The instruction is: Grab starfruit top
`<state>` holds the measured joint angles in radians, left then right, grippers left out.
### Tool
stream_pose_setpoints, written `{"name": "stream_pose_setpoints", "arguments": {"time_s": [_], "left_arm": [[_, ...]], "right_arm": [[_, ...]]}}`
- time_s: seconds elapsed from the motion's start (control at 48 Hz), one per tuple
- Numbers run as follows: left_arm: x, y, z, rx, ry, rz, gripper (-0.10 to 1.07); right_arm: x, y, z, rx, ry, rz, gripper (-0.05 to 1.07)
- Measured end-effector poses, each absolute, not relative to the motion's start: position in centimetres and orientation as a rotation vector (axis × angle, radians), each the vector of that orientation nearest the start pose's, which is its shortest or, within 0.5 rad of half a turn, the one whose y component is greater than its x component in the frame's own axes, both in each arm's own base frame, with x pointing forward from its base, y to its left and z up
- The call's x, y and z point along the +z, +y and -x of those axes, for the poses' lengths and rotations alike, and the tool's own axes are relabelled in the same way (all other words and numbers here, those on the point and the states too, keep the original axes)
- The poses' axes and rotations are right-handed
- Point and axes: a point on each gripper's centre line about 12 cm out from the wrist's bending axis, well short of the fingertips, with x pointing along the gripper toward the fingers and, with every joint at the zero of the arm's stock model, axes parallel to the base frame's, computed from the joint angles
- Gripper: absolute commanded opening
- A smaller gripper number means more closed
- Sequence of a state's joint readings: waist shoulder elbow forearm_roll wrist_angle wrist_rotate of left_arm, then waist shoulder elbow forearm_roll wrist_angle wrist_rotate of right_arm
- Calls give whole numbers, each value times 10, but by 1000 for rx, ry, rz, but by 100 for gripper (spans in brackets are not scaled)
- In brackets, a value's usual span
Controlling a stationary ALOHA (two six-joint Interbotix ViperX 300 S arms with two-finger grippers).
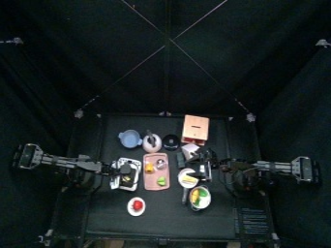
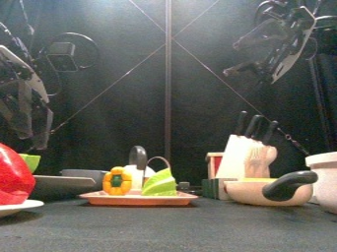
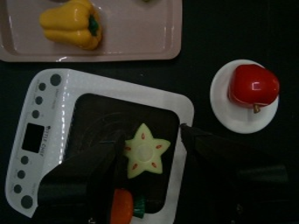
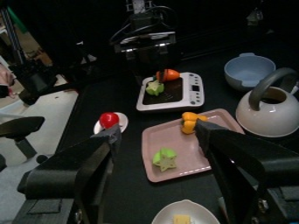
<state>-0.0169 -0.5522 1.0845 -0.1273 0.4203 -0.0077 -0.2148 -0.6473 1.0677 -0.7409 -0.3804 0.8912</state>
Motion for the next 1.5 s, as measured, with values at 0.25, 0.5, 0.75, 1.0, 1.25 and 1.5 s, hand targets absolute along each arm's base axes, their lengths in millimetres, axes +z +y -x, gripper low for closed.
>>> {"name": "stream_pose_setpoints", "arguments": {"time_s": [0.25,0.5,0.75,1.0,1.25,1.5], "left_arm": [[170,-9,-228,1,877,131,89],[174,-9,-252,14,697,142,89],[169,-11,-283,28,608,160,89],[149,-15,-324,29,688,154,89],[134,-18,-359,24,767,152,89],[127,-20,-380,16,787,140,89]], "right_arm": [[265,-26,-257,27,136,-217,98],[263,-26,-258,27,143,-217,98],[263,-26,-258,27,141,-218,98],[263,-26,-258,26,140,-220,98],[263,-26,-258,26,141,-221,98],[264,-26,-258,24,139,-236,98]]}}
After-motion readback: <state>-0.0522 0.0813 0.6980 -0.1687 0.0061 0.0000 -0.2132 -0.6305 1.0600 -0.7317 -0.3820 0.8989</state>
